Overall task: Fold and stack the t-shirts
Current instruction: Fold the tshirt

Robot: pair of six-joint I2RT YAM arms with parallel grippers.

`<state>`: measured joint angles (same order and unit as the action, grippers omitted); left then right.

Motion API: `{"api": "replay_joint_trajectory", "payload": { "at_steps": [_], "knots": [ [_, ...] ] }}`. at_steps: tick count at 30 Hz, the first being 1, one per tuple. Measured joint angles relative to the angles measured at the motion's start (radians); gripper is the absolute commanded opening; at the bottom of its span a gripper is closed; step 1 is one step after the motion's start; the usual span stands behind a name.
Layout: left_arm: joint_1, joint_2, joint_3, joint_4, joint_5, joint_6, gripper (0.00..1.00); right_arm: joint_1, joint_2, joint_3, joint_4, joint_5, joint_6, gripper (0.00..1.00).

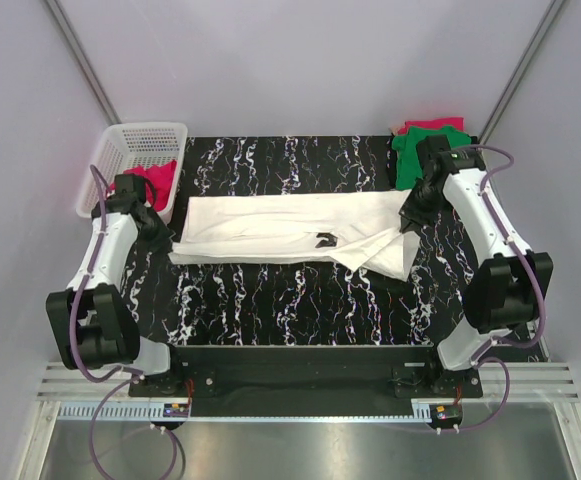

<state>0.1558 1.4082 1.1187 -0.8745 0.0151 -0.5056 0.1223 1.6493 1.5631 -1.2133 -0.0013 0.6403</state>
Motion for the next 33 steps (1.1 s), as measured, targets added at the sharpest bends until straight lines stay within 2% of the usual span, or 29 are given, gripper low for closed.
{"api": "replay_joint_trajectory", "payload": {
  "at_steps": [12,18,26,33],
  "knots": [
    [0.000,0.067,0.082,0.007,0.037,0.000,0.00,-0.011,0.056,0.092,-0.004,-0.002,-0.039,0.00],
    [0.001,0.087,0.099,0.009,0.101,0.009,0.00,-0.016,0.061,0.101,-0.004,-0.019,-0.042,0.00],
    [0.002,0.000,0.026,-0.011,0.125,0.046,0.00,-0.017,0.028,0.081,-0.013,-0.027,-0.041,0.00],
    [0.002,-0.088,0.023,-0.037,0.145,0.066,0.00,-0.018,-0.038,0.078,-0.043,-0.045,-0.040,0.00]
  ]
}}
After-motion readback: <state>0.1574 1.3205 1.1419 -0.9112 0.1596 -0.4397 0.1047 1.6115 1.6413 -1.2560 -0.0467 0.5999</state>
